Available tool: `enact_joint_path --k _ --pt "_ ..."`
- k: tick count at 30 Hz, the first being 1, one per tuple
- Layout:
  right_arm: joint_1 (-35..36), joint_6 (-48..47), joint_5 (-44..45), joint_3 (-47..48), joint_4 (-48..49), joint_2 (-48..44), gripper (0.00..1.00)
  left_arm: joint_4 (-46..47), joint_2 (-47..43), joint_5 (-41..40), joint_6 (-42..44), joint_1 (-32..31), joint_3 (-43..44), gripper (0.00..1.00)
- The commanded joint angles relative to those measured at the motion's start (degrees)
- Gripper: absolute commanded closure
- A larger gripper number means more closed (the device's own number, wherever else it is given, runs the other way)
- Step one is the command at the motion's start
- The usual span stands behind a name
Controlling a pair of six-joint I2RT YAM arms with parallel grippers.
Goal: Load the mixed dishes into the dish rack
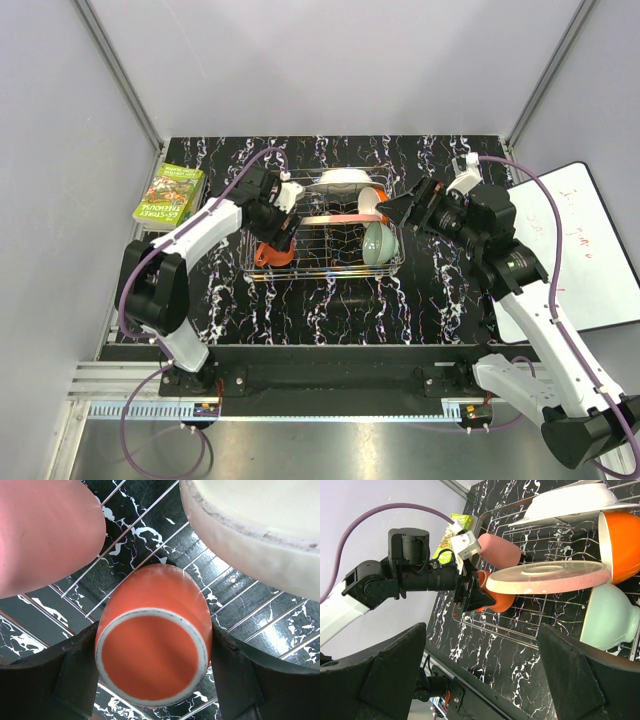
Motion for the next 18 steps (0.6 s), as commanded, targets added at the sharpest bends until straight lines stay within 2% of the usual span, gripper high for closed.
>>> enact_joint_path --k 1,3,5,6,8,10,13,15,16,18 --pt "-0.3 -1.1 0.4 0.0 1.2 -0.8 0.0 4.9 0.3 -3.6 -0.6 -0.6 -1.8 1.0" --pt "-0.4 -1.2 0.3 0.2 1.1 -0.6 0.0 4.9 1.0 -5.3 -0.6 -1.0 -2.1 0.99" --pt "-0.3 -1.3 0.3 0.4 1.0 -0.4 0.0 4.8 1.0 -6.1 -1.0 -1.1 -3.0 0.84" --pt "-0.4 -1.3 0.2 0.4 1.0 -0.3 0.0 4.8 0.8 -6.2 -1.1 -1.1 -3.3 0.66" --pt "-0.3 -1.3 0.3 0.6 1.0 0.0 0.0 4.9 -0.3 -6.4 -1.2 -1.2 -4.0 0.62" --pt "-0.5 -1.3 0.3 0.6 1.0 0.0 0.0 4.8 -1.1 -6.4 -1.3 -1.2 -4.4 0.51" --pt "-0.5 -1.3 0.2 0.6 1.1 0.2 0.0 3.9 -2.4 -6.4 -1.6 -1.2 -4.4 0.32" --pt "-0.5 -1.3 0.0 0.7 1.1 0.6 0.0 3.2 -3.3 -6.2 -1.7 -1.2 -4.9 0.24" --pt "-0.5 -1.3 -0.1 0.7 1.1 0.7 0.0 3.1 -4.0 -5.9 -2.0 -1.2 -5.2 0.11" --pt "-0.5 -1.3 -0.2 0.6 1.1 0.8 0.0 2.9 -4.4 -6.0 -2.0 -1.2 -6.0 0.04"
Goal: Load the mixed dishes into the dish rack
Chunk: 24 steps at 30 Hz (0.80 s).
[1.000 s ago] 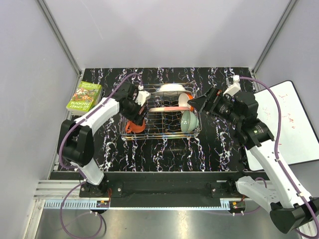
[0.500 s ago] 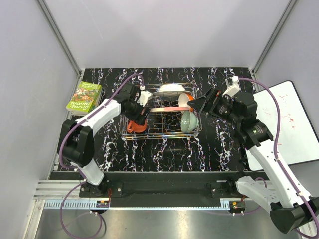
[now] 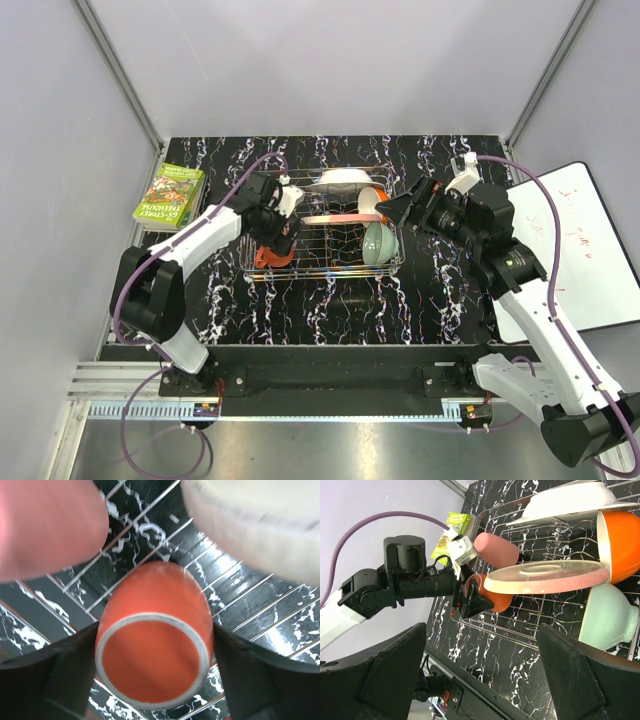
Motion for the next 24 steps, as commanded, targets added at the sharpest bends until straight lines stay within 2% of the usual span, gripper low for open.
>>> enact_joint_path --k 1,10,24 --pt "-0.5 -1.0 -0.1 0.7 1.3 0.4 0.0 -0.3 -2.0 -2.8 -0.8 0.2 -2.3 0.01" --pt "-0.5 -0.9 -0.4 0.2 1.3 0.2 0.0 -1.9 -5.5 -2.5 -2.0 0.1 -1.0 0.01" --pt "-0.5 -2.7 1.6 -1.8 -0.7 -0.4 0.0 -12.2 -12.7 1.3 -3.9 0.1 11.4 0.01"
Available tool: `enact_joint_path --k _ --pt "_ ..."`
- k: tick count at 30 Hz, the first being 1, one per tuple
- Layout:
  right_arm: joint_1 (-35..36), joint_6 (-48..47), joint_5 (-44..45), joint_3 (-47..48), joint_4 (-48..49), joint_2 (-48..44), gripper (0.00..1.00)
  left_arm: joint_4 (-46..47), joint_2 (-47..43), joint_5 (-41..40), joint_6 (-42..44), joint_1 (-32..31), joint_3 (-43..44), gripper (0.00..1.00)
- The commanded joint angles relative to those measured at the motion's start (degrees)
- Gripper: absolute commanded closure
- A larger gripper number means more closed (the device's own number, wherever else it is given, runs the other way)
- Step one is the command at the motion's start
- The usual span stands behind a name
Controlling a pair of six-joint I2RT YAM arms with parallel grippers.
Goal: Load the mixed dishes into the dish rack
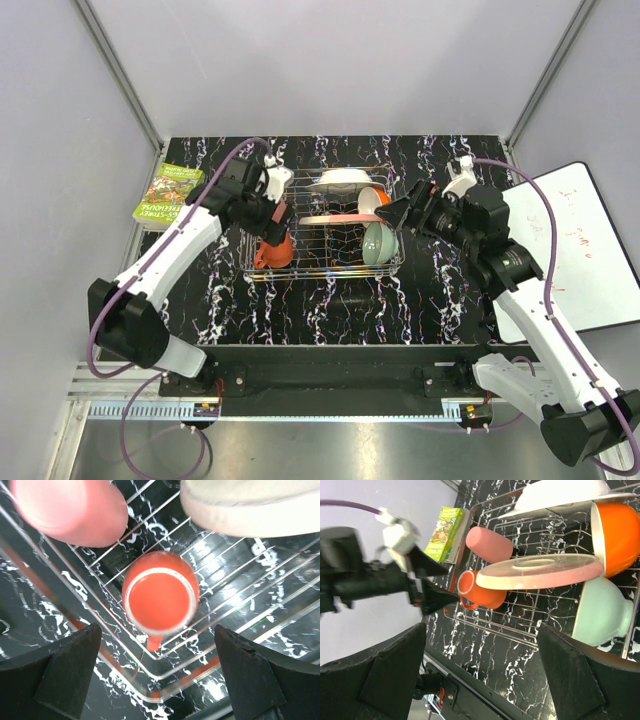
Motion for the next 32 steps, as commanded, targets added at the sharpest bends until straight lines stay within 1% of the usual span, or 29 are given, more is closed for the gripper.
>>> enact_joint_path --k 1,5,8,10,11,12,14,15,23,32 --pt "-0.5 -3.3 1.6 -0.7 -0.9 -0.6 0.0 -4.0 -4.1 1.7 -1.1 0.0 7.2 0.01" --pt "-0.5 -6.0 3.7 -0.7 -3.8 -0.8 0.0 -6.1 -6.0 2.0 -0.8 0.2 12.3 0.01" --pt "-0.5 -7.6 3.7 0.0 -5.8 -0.8 0.0 -6.5 -7.3 2.2 -0.2 1.4 13.3 0.01" --pt "-0.5 -8.2 3.0 0.3 -6.8 -1.1 0.0 -6.5 -8.0 2.2 0.2 3.3 13.4 0.01" --pt "-0.5 -8.3 3.0 0.5 -7.2 -1.2 0.0 -6.6 -8.2 3.5 0.1 4.3 13.5 0.01" --pt "-0.5 -8.6 2.8 0.8 -7.8 -1.4 0.0 -6.6 -8.5 4.3 0.0 7.0 13.6 0.01" --pt "-0.5 -8.7 1.9 0.8 -8.0 -1.7 0.0 -6.6 -8.7 5.9 -0.2 9.8 13.8 0.01" --pt "-0.5 -8.6 1.6 0.6 -7.9 -1.9 0.0 -6.6 -9.1 6.1 -0.3 11.9 13.6 0.01" --pt "-0.3 -9.5 0.1 -0.4 -7.3 -0.8 0.0 -4.2 -13.1 5.6 0.1 16.9 7.0 0.01" --pt "-0.4 -10.5 -0.6 0.2 -6.0 2.2 0.0 -1.6 -13.6 5.6 -2.1 18.5 3.2 0.01"
